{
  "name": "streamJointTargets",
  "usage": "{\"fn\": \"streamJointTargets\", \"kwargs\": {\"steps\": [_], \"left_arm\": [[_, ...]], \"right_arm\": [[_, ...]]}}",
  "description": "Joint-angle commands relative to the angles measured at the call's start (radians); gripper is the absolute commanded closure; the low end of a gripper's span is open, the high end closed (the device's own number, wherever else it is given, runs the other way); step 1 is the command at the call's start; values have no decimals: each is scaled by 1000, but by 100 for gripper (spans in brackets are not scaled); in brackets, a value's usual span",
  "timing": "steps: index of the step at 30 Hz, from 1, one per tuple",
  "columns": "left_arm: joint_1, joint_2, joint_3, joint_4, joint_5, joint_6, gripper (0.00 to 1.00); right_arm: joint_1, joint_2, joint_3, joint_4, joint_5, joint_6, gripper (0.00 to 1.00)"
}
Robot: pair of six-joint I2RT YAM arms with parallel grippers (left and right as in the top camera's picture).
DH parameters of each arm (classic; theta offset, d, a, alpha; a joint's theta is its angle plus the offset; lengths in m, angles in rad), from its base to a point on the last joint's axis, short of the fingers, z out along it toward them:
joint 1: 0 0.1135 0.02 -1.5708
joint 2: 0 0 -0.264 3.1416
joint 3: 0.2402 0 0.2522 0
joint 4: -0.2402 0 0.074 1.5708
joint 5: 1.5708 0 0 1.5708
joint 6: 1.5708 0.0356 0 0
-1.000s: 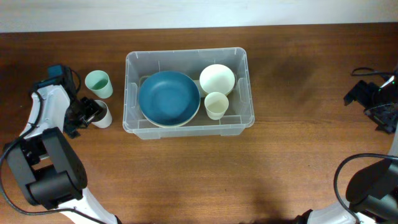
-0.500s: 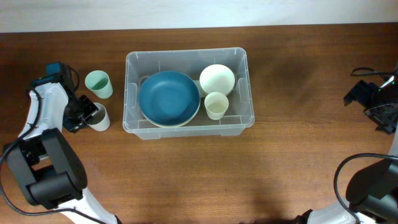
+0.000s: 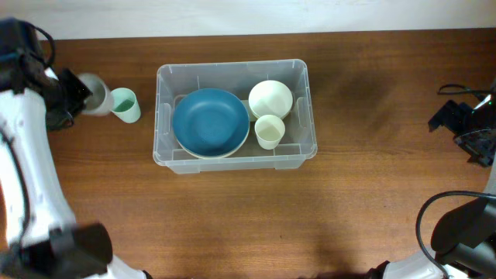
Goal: Pack container
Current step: 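Lift the grey cup and lower it into the cream cup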
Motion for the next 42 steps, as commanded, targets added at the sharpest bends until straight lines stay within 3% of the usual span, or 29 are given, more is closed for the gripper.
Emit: {"fn": "streamJointTargets", "kwargs": {"steps": [1,7,11,14,21,24,42], "left_arm": [[-134,-117,30,42,122,2,99],[-550,-101,27,202,-10,2,99],[-727,-12,27,232,-144,2,99],[-797,80,27,234,-162,2,99],[-832,251,27,222,-144,2,99],[-832,272,27,201,-88,3,99],[-875,372,27,174,-71,2,99]], "right_arm": [[-3,-10,-2,0,2,8,1],[-3,-10,-2,0,2,8,1],[-3,-10,-2,0,2,8,1],[-3,-10,-2,0,2,8,1],[-3,-10,-2,0,2,9,1],[-3,-10,-2,0,2,8,1],[-3,-10,-2,0,2,8,1]]}}
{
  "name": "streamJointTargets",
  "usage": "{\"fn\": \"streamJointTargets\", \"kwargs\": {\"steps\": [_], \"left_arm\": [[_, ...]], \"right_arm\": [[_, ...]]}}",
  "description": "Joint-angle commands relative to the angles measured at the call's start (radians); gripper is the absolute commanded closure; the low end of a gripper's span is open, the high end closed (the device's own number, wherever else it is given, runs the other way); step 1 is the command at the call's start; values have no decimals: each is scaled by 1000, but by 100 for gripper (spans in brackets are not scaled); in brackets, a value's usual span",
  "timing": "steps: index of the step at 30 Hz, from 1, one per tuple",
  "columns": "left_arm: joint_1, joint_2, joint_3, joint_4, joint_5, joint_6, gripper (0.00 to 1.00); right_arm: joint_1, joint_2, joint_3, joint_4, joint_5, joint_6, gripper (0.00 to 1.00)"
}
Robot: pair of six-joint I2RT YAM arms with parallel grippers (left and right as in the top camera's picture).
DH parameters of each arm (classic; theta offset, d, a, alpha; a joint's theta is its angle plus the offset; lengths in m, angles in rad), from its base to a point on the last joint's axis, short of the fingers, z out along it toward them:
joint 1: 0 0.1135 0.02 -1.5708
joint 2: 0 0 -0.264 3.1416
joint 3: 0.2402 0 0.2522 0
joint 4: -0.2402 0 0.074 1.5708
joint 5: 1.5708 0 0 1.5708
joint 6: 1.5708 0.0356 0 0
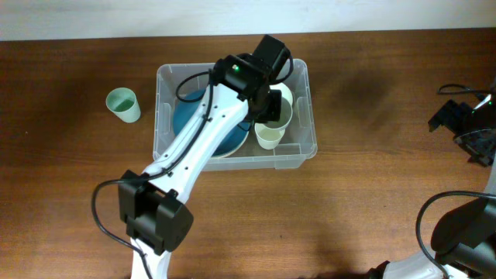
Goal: Pack container
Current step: 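Lift the grey cup and lower it into the cream cup, then release the grey cup and move the left gripper to the green cup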
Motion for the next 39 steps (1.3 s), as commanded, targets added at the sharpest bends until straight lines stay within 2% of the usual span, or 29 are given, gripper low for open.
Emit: {"fn": "streamJointTargets", "kwargs": {"steps": [1,17,18,19,20,25,27,29,31,34,35,36,39], "left_arm": [[-3,55,0,-4,5,2,99],[-3,63,0,-54,-89,-36,98],[-3,63,0,-54,-89,-36,95],[-3,63,0,-53,-89,-36,86],[-3,63,0,-53,-89,-36,64],[-3,63,0,-41,-89,-35,62],[-1,63,3,-25,-89,-15,55],[7,63,26,-21,-91,10,46],[36,63,82,-44,-103,18,25],[116,63,203,-129,-161,17,20],[144,63,238,-156,-173,16,13],[190,62,282,-192,-183,16,1],[314,63,342,-237,-186,16,1]], "right_arm": [[-3,-10,-2,0,2,9,1],[-3,-10,-2,0,2,9,1],[-3,-10,-2,1,2,9,1],[-3,-10,-2,0,2,9,1],[-3,-10,-2,0,2,9,1],[-3,-10,-2,0,2,9,1],[-3,-10,-2,0,2,9,1],[-3,-10,-2,1,2,9,1],[-4,-10,-2,0,2,9,1],[-3,-10,-2,0,2,9,1],[-3,-10,-2,0,2,9,1],[-3,-10,-2,0,2,9,1],[-3,-10,-2,1,2,9,1]]}}
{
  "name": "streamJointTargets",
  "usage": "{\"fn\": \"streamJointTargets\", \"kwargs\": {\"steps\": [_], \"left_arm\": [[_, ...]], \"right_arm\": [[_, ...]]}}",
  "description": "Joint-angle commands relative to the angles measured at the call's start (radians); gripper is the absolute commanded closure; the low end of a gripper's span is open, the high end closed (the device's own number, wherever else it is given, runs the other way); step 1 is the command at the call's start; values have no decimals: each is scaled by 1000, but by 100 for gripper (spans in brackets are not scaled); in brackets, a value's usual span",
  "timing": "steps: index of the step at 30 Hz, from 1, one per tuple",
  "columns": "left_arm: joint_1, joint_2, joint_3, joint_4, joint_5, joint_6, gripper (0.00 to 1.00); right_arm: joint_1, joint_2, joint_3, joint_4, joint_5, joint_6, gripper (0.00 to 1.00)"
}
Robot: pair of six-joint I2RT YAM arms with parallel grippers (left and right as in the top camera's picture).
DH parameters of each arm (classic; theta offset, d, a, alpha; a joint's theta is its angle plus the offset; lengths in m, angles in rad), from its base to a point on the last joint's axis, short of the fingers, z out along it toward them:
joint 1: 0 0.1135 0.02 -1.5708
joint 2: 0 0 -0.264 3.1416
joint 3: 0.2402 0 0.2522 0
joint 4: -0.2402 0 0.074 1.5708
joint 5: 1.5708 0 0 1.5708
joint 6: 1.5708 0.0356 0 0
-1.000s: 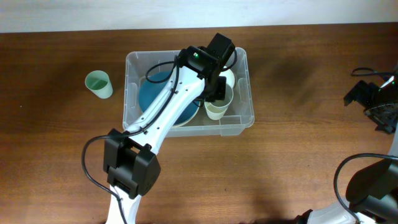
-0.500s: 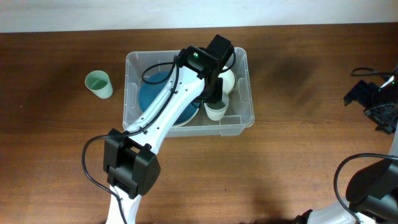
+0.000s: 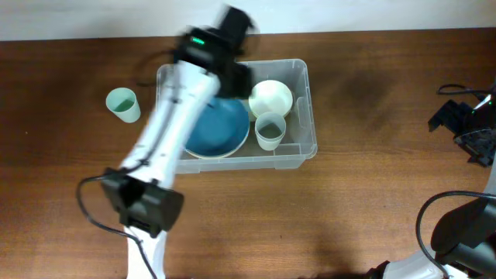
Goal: Pack container
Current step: 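Release the grey cup and move the left gripper to the green cup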
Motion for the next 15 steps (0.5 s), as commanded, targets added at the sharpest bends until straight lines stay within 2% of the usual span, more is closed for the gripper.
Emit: {"fn": "streamJointTargets", "kwargs": {"steps": [1,5,8,15], "left_arm": [[185,-6,66,-29,-51,-4,1],[383,24,48,-31,-43,-46,1],[510,84,48,-10,32,-64,1],[638,206,48,-14,58,-63,1]], "right_arm": [[-3,-10,-2,0,2,8,1],[-3,-10,-2,0,2,8,1],[-3,-10,-2,1,2,8,1],[-3,-10,-2,0,2,8,1]]}}
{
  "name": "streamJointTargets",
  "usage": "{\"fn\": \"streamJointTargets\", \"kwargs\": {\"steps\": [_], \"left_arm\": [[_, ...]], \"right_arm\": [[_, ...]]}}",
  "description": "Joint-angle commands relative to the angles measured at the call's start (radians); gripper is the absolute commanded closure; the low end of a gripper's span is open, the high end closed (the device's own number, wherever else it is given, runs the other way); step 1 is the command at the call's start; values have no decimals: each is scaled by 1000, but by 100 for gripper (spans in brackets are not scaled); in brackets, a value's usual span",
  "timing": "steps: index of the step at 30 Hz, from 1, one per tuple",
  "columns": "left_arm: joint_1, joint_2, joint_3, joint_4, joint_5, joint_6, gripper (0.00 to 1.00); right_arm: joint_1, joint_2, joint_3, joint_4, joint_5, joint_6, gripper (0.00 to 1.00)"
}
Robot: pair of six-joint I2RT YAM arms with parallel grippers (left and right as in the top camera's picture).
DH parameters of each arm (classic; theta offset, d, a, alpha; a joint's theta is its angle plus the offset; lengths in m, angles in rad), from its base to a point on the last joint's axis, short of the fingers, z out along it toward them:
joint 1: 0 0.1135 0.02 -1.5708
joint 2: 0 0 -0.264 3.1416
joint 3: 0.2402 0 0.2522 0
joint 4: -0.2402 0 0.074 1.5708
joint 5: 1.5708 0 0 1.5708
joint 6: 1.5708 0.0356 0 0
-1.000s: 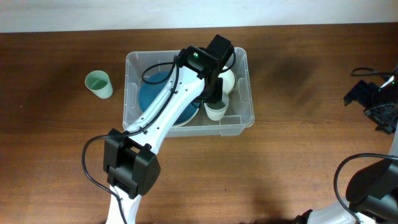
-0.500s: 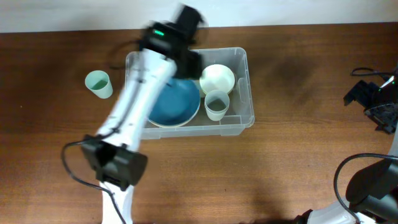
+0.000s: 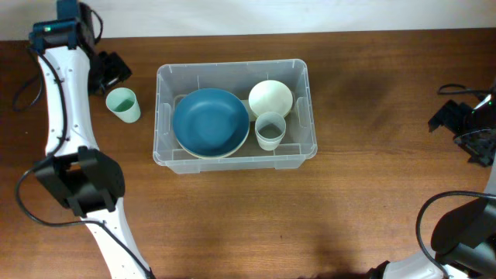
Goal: Pack container
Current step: 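Release the grey cup and move the left gripper to the green cup, then grip the pale green cup with the left gripper and carry it over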
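Observation:
A clear plastic container (image 3: 166, 77) stands mid-table. Inside lie a blue plate (image 3: 209, 122), a cream bowl (image 3: 270, 98) and a cream cup with a grey cup (image 3: 270, 130) nested in it. A mint green cup (image 3: 124, 105) stands upright on the table, left of the container. My left gripper (image 3: 113, 71) hovers just behind and left of the green cup, its fingers apart and empty. At the far right edge, away from everything, rests my right gripper (image 3: 463, 128); its jaws are too dark to read.
The wooden table (image 3: 232, 217) runs under a pale wall at the back. Black cables trail beside the right arm at the right edge. My left arm's white links (image 3: 66, 101) stretch along the left side, down to its base.
My left arm has swung from over the container's back left part to the far left. Its gripper is now beside the green cup. The container's contents are unchanged.
At first my left gripper held a grey cup next to the green cup, left of the container. Then it was over the cream cup in the container. After that the grey cup sat nested in the cream cup, and the empty gripper is back by the green cup.

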Motion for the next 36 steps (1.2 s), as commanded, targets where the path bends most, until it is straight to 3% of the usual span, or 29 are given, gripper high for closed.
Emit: {"fn": "streamJointTargets", "kwargs": {"steps": [1,10,11,12,15,18,22,27,33,36], "left_arm": [[42,76,-3,-5,25,-14,1],[57,209,-3,11,28,-10,2],[56,216,-3,15,29,-11,17],[56,218,-3,19,29,-11,24],[56,218,-3,34,34,-10,28],[56,218,-4,37,73,-11,53],[56,218,-14,45,90,-10,66],[56,220,-15,40,90,-11,99],[70,212,14,37,89,26,99],[98,170,134,-31,94,35,99]], "right_arm": [[-3,-10,-2,1,2,9,1],[-3,-10,-2,0,2,9,1],[-4,-10,-2,1,2,9,1],[-3,-10,-2,0,2,9,1],[-3,-10,-2,1,2,9,1],[-3,-10,-2,1,2,9,1],[-3,-10,-2,0,2,9,1],[-3,-10,-2,1,2,9,1],[-3,-10,-2,1,2,9,1],[-3,-10,-2,1,2,9,1]]}}
